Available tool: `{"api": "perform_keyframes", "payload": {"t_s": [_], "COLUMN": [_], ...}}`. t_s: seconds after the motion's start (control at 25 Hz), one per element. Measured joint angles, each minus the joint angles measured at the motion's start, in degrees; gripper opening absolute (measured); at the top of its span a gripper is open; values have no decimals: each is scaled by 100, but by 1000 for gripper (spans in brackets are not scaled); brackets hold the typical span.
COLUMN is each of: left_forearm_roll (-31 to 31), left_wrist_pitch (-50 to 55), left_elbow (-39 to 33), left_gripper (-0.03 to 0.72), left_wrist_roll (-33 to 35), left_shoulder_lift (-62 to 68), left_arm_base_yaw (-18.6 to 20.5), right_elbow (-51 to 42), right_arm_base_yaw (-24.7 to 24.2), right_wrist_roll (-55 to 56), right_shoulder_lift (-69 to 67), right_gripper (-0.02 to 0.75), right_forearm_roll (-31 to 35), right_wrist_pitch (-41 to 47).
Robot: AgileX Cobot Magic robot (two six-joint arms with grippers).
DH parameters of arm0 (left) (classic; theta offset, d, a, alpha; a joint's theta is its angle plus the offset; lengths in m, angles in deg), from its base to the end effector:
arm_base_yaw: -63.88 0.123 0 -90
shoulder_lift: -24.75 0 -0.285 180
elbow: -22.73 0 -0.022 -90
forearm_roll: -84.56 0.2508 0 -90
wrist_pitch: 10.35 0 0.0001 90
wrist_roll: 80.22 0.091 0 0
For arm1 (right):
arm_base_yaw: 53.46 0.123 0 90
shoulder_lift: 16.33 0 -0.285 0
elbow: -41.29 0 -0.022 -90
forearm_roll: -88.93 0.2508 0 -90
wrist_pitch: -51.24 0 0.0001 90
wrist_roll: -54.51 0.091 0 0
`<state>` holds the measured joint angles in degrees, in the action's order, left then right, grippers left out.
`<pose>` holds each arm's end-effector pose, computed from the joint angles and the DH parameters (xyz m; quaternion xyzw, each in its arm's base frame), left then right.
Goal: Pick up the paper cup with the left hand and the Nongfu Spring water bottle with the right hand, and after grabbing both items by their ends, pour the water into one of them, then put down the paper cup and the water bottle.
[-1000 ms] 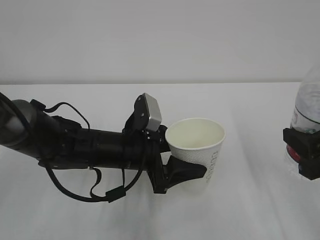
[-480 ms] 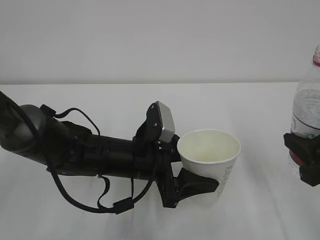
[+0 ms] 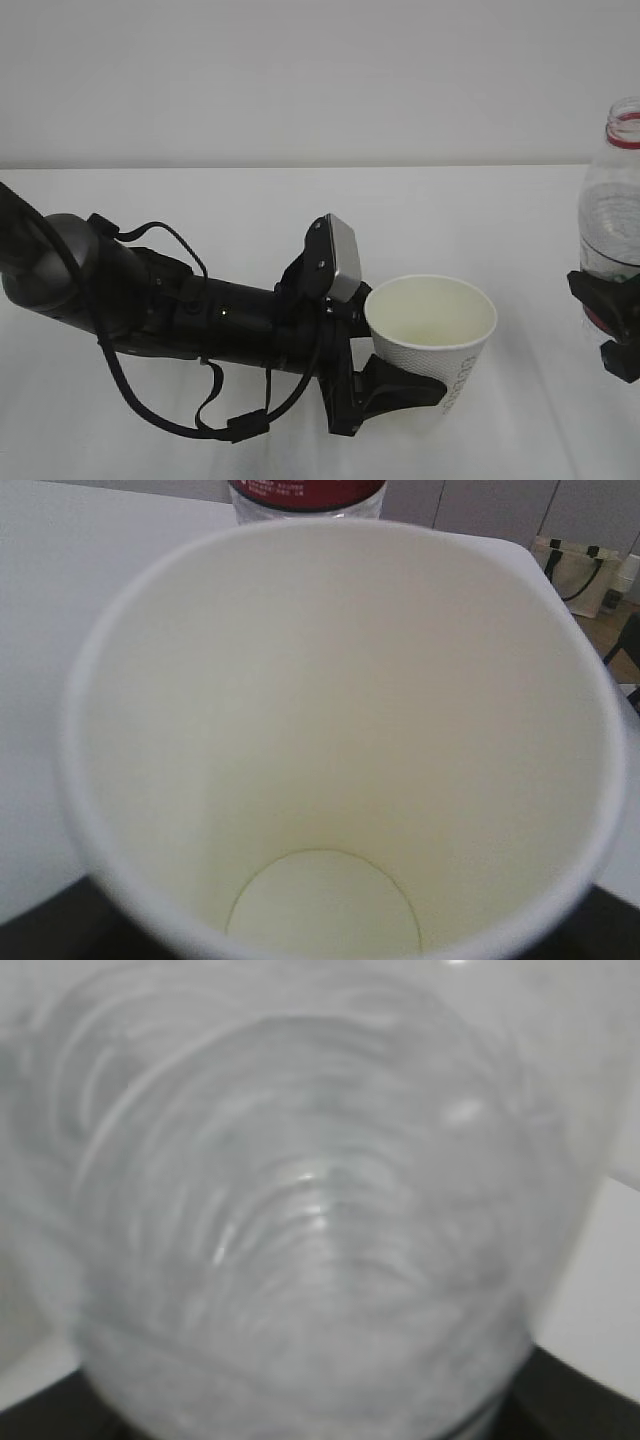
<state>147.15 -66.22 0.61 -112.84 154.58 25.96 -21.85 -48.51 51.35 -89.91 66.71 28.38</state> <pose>0.2544 -0.2829 0.1020 0.5331 0.6114 -0.4319 0.3944 0.1868 0.0296 0.1902 -0.2473 0.8068 -0.0258 0.5359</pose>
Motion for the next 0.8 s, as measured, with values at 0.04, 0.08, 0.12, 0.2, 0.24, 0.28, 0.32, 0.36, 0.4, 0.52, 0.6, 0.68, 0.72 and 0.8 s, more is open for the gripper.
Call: {"api": "perform_keyframes", "payload": {"t_s": [0.04,0.08,0.12,0.2,0.24,0.28,0.32,0.36,0.4,0.52,0.6,0.68,0.72,0.8], "left_forearm_roll": [0,12,12,23,23,23,23,23,23,45,70,103,143,213], "left_wrist_pitch": [0,0,0,0,0,0,0,0,0,0,0,0,0,0], "left_elbow": [0,0,0,0,0,0,0,0,0,0,0,0,0,0], "left_gripper": [533,533,533,533,533,533,533,533,533,533,533,533,533,533], "left_wrist_roll": [0,0,0,0,0,0,0,0,0,0,0,0,0,0], "left_shoulder_lift": [0,0,0,0,0,0,0,0,0,0,0,0,0,0], "left_arm_base_yaw": [0,0,0,0,0,0,0,0,0,0,-11,-31,-43,-58], "right_elbow": [0,0,0,0,0,0,0,0,0,0,0,0,0,0], "right_arm_base_yaw": [0,0,0,0,0,0,0,0,0,0,0,0,0,0], "right_wrist_roll": [-16,-75,-148,-270,-313,-353,-378,-426,-491,-749,-875,-953,-1002,-1200], "right_shoulder_lift": [0,0,0,0,0,0,0,0,0,0,0,0,0,0], "right_gripper": [450,450,450,450,450,450,450,450,450,450,450,450,450,450], "right_forearm_roll": [0,0,0,0,0,0,0,0,0,0,0,10,10,10], "right_wrist_pitch": [0,3,13,12,12,12,12,12,12,12,12,12,12,12]}}
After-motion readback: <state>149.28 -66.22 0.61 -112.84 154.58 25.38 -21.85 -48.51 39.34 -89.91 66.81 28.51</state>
